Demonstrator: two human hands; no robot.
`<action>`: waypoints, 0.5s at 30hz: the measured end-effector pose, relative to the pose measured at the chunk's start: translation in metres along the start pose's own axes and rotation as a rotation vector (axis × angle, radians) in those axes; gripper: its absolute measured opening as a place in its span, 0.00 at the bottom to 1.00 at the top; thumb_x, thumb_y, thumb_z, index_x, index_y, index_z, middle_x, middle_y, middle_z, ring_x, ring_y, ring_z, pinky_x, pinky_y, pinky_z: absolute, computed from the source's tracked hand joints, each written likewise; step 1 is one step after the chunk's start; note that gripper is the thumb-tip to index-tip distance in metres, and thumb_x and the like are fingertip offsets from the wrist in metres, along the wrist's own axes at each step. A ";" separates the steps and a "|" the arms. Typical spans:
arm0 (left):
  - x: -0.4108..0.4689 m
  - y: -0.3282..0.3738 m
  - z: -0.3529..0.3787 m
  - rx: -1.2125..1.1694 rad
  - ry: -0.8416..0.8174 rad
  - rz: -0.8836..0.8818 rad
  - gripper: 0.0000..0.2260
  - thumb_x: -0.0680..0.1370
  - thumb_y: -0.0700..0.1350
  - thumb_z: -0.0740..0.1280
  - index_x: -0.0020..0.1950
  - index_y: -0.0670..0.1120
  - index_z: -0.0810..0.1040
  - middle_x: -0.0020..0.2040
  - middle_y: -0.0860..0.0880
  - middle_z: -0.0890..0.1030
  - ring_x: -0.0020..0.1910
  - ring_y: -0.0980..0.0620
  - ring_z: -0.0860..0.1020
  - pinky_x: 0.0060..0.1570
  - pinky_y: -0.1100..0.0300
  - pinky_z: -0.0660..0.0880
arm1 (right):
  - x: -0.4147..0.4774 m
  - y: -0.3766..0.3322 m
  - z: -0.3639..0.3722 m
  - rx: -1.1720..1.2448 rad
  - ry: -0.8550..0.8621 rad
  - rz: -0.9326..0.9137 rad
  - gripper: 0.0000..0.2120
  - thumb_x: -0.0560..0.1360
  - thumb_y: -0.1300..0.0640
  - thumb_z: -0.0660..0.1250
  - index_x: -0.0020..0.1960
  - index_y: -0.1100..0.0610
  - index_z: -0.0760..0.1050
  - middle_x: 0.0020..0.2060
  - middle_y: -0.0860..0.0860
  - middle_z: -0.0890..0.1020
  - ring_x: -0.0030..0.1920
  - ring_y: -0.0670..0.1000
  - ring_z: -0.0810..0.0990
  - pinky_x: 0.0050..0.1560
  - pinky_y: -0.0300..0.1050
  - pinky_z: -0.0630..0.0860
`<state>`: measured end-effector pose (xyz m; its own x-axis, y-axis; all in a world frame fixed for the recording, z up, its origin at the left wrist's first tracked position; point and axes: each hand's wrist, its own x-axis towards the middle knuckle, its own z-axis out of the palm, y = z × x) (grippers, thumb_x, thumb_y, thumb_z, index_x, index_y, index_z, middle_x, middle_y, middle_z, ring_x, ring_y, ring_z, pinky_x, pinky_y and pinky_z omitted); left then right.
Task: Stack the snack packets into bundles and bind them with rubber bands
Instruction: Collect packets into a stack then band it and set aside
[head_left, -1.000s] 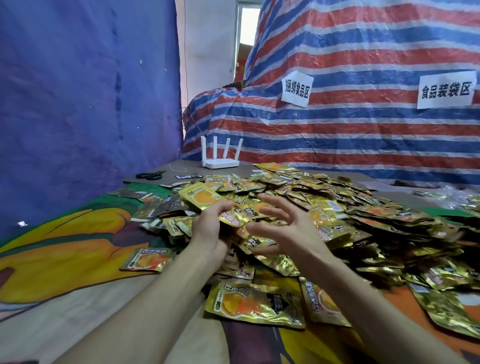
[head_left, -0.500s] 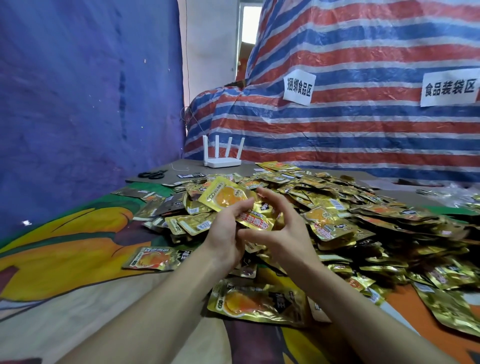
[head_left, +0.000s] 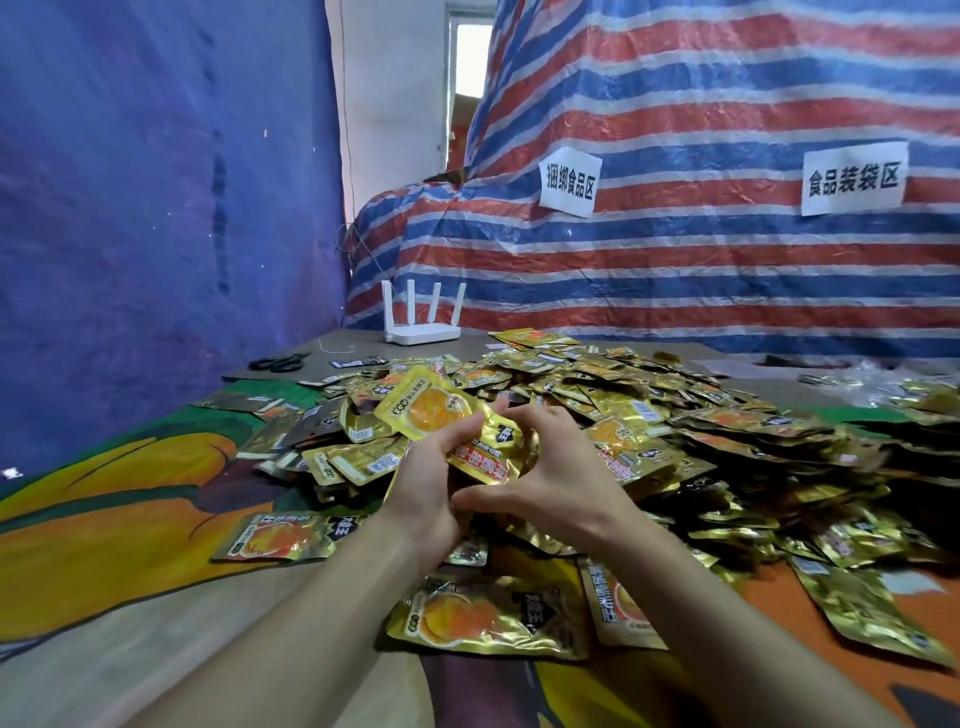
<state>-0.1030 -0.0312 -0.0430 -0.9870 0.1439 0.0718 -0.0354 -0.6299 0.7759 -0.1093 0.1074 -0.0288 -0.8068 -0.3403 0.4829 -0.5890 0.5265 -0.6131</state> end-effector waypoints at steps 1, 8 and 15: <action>0.000 -0.001 0.000 0.025 0.014 -0.001 0.14 0.72 0.48 0.69 0.55 0.46 0.87 0.54 0.44 0.86 0.51 0.45 0.85 0.52 0.49 0.83 | 0.000 0.000 -0.001 -0.055 -0.008 -0.015 0.42 0.59 0.41 0.83 0.69 0.44 0.70 0.52 0.38 0.72 0.52 0.40 0.76 0.47 0.29 0.71; -0.009 -0.002 0.011 0.132 0.012 0.021 0.16 0.74 0.50 0.72 0.56 0.41 0.84 0.43 0.43 0.85 0.40 0.47 0.84 0.42 0.55 0.81 | -0.003 -0.010 -0.013 -0.165 0.033 -0.041 0.39 0.64 0.46 0.78 0.72 0.54 0.71 0.57 0.51 0.83 0.47 0.47 0.82 0.44 0.41 0.82; -0.003 0.007 -0.003 0.027 0.267 0.262 0.18 0.80 0.55 0.63 0.58 0.41 0.78 0.52 0.42 0.83 0.54 0.44 0.80 0.60 0.50 0.74 | 0.017 0.002 -0.089 -0.336 0.243 0.217 0.21 0.67 0.47 0.78 0.52 0.56 0.74 0.38 0.51 0.81 0.36 0.51 0.82 0.32 0.51 0.80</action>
<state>-0.1002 -0.0380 -0.0397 -0.9684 -0.2255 0.1069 0.2242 -0.5981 0.7694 -0.1204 0.1719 0.0332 -0.8521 -0.0229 0.5229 -0.3278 0.8021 -0.4991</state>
